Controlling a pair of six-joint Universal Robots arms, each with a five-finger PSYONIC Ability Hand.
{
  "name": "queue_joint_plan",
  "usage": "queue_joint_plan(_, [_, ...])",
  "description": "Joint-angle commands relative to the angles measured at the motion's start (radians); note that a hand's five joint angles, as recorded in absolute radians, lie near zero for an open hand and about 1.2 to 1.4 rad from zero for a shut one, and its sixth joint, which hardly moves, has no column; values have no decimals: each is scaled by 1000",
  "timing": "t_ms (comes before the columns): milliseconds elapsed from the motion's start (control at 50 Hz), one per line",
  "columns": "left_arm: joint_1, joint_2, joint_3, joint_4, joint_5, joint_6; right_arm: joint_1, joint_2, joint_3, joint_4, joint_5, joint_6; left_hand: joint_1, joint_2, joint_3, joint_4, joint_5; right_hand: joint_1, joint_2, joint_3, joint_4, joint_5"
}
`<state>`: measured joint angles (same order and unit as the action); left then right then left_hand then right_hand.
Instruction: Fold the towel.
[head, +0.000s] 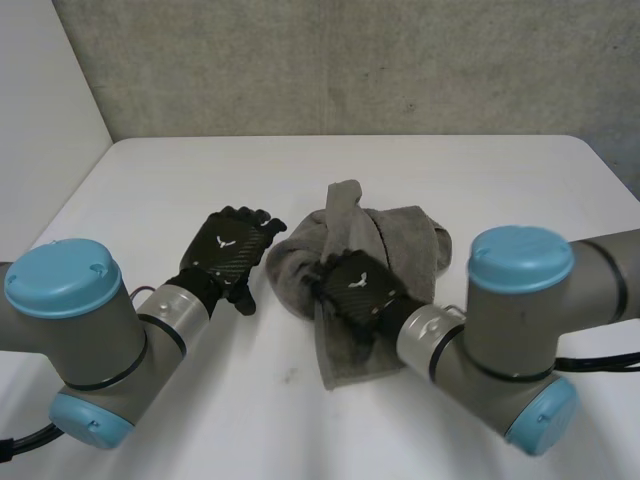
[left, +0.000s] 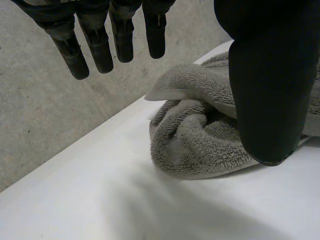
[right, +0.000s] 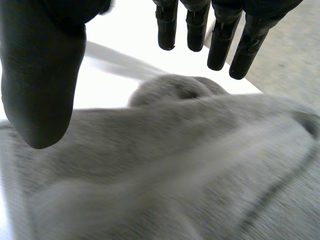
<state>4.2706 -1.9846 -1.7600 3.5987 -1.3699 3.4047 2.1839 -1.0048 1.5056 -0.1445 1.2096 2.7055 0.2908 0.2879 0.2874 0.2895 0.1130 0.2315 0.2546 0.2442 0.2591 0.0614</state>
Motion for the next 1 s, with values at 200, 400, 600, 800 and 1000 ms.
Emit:
queue_joint_plan(200, [0, 4, -3, 0, 0, 1, 96, 81, -24, 82, 103, -226, 31, 34, 35, 33, 35, -57, -80, -70, -85, -61])
queue_joint_plan(400, [0, 6, -4, 0, -2, 1, 92, 83, -21, 74, 136, -234, 31, 34, 35, 33, 35, 411, 388, 399, 384, 407])
queue_joint_plan(600, [0, 9, -6, 0, -2, 1, 80, 61, -18, 4, 189, -204, 28, 31, 32, 30, 32, 1165, 1142, 1152, 1137, 1160])
queue_joint_plan(800, [0, 7, -6, 0, -2, 2, 42, -12, -13, -20, 215, -158, 28, 31, 32, 30, 32, 1165, 1142, 1152, 1137, 1160])
queue_joint_plan(1000, [-2, -2, 10, 9, -2, 1, 5, -110, -24, -6, 219, -159, 17, 20, 20, 18, 20, 1165, 1142, 1152, 1137, 1160])
